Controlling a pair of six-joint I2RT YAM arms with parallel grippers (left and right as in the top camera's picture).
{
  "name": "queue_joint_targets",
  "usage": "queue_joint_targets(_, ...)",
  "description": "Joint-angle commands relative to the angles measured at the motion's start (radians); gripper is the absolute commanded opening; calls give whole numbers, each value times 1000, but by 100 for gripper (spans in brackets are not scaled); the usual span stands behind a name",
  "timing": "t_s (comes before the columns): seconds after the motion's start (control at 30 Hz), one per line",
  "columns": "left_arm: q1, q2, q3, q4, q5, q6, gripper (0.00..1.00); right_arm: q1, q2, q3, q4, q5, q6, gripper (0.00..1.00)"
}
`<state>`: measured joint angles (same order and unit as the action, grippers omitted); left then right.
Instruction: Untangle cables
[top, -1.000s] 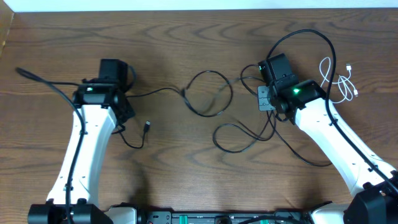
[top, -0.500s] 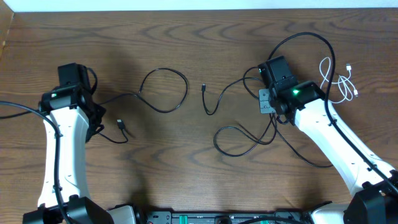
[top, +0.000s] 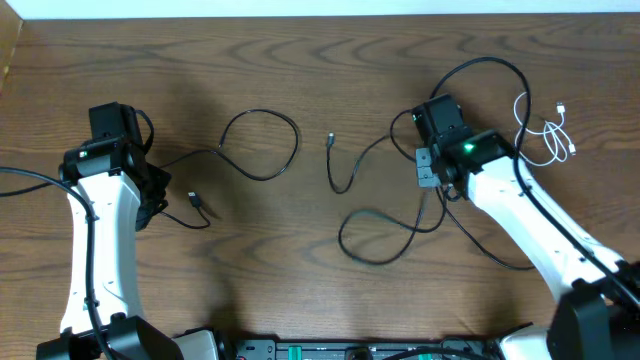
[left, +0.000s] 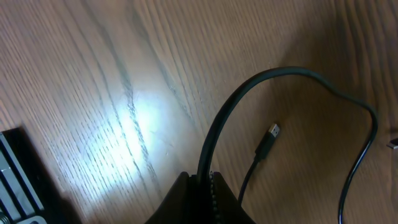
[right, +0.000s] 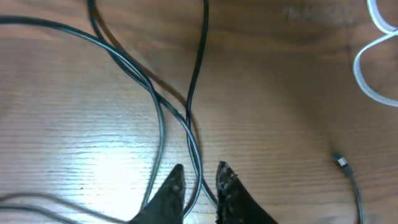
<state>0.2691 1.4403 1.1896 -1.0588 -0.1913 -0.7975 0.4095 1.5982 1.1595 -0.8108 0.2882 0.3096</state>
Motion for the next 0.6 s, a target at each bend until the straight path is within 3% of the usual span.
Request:
queue_joint_targets(0.0, 3, 2, 5, -7, 2, -8, 8, -6, 73, -30, -1, 22, 11, 18)
queue_joint_targets(0.07, 2, 2, 5, -7, 3, -8, 8, -11, 109, -32, 3, 37, 11, 25)
queue_joint_targets(0.17, 2, 2, 5, -6, 27, -8, 8, -23, 170, -32, 31, 48, 4, 55)
queue_joint_targets(0.23, 3, 2, 5, -6, 27, -8, 8, -28, 201, -32, 51, 27, 4, 68)
queue_joint_targets(0.33, 2, 2, 5, -6, 27, -8, 8, -31, 243, -32, 81, -50, 3, 75)
queue_joint_targets(0.57, 2, 2, 5, -6, 27, -8, 8, -30, 322, -32, 121, -138, 4, 75)
